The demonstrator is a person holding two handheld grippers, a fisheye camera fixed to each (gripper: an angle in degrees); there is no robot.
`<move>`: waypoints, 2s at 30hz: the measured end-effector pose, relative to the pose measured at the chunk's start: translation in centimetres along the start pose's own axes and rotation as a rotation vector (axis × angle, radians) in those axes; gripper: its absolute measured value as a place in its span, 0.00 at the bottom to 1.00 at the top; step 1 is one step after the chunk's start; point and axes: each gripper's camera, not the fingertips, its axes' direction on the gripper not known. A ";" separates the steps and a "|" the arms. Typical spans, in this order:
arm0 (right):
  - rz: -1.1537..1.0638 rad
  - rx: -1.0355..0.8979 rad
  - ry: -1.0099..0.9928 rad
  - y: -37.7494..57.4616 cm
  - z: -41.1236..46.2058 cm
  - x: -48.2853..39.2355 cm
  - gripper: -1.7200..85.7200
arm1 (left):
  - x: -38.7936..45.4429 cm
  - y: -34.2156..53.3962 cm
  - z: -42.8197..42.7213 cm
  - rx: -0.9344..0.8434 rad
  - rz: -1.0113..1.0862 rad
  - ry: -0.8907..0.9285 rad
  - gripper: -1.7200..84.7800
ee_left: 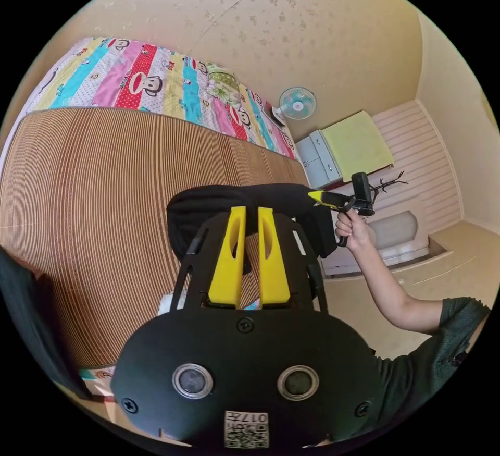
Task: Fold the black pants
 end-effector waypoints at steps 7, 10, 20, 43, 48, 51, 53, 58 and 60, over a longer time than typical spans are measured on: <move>0.372 -0.134 0.040 10.0 7.5 9.9 0.04 | -5.1 11.9 10.7 -0.281 -0.193 0.029 0.07; 0.394 -0.078 -0.036 9.9 7.4 11.0 0.04 | -5.9 14.6 13.6 -0.348 -0.255 0.117 0.03; 0.336 -0.169 -0.010 0.5 9.3 14.4 0.17 | -10.2 11.0 13.0 -0.171 -0.411 0.086 0.17; 0.243 -0.366 0.044 -10.3 8.8 18.8 0.11 | -8.6 9.3 15.4 -0.321 -0.615 -0.012 0.13; 0.175 -0.233 -0.041 -11.9 5.7 20.6 0.18 | -9.3 12.0 10.8 0.017 -0.605 0.171 0.17; 0.162 -0.266 -0.131 -14.2 6.8 22.6 0.23 | -10.8 11.0 11.0 0.036 -0.610 0.200 0.20; 0.122 -0.319 -0.143 -16.0 8.1 23.5 0.25 | -11.4 9.8 11.3 0.061 -0.598 0.236 0.22; 0.043 -0.437 -0.070 -17.9 10.2 24.9 0.24 | -11.4 5.6 12.8 0.054 -0.561 0.265 0.24; 0.008 -0.418 -0.161 -17.5 9.7 25.5 0.23 | -10.1 4.2 14.2 -0.016 -0.497 0.184 0.23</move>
